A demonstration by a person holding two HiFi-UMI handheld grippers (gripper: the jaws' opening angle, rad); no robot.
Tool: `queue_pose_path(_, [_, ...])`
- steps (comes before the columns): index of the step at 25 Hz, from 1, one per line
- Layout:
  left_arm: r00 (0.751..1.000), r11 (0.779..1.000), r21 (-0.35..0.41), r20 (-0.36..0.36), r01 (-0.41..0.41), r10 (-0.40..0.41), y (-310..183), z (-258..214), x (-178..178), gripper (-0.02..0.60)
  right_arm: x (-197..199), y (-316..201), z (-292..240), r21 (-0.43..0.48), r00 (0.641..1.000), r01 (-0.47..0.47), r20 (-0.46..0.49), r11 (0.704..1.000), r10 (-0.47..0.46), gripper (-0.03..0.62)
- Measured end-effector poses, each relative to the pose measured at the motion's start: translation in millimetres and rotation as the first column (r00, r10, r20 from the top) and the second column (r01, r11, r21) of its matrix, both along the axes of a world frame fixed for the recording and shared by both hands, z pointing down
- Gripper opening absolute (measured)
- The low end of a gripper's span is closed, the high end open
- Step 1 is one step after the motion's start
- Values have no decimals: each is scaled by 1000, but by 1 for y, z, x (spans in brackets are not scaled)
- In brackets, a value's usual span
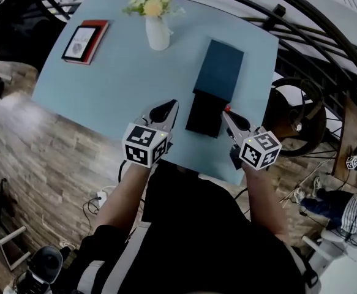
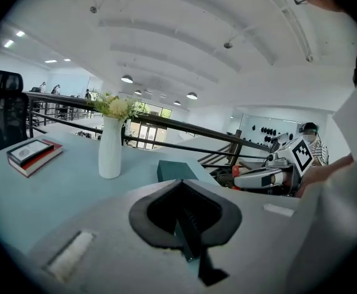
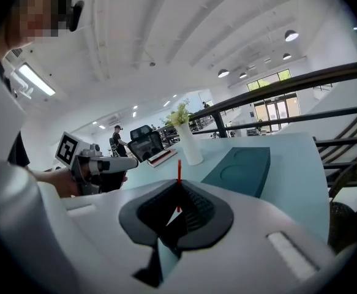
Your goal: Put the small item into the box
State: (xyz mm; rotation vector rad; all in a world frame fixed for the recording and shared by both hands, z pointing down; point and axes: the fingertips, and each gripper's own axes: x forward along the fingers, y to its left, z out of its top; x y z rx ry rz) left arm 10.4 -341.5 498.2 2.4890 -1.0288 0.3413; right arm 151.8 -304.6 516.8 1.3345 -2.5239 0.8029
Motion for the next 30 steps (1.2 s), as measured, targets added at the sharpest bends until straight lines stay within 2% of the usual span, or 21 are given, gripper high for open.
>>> queue_pose_path(4, [1000, 999, -24, -14, -21, 21, -11, 17, 2, 8, -13, -8, 19, -50, 1000, 13, -12, 999, -13, 11])
queue_pose_path(11, [998, 997, -58, -31, -52, 50, -22, 38, 10, 8, -12, -17, 57, -160, 995, 7, -98, 987, -22, 12])
queue_pose_path(16, [998, 996, -71, -27, -51, 50, -33, 42, 5, 8, -19, -21, 87, -216, 983, 41, -168, 975, -79, 12])
queue_pose_path(20, [999, 997, -64, -30, -45, 43, -38, 32, -1, 8, -28, -19, 106, -247, 941, 105, -289, 963, -177, 12])
queue_pose_path(26, [999, 997, -62, -17, -51, 50, -36, 27, -6, 8, -28, -20, 126, -310, 896, 135, -368, 941, -249, 12])
queue_pose_path(30, [998, 996, -63, -7, -58, 58, -36, 25, -8, 8, -32, -21, 136, -350, 836, 208, -422, 913, -352, 12])
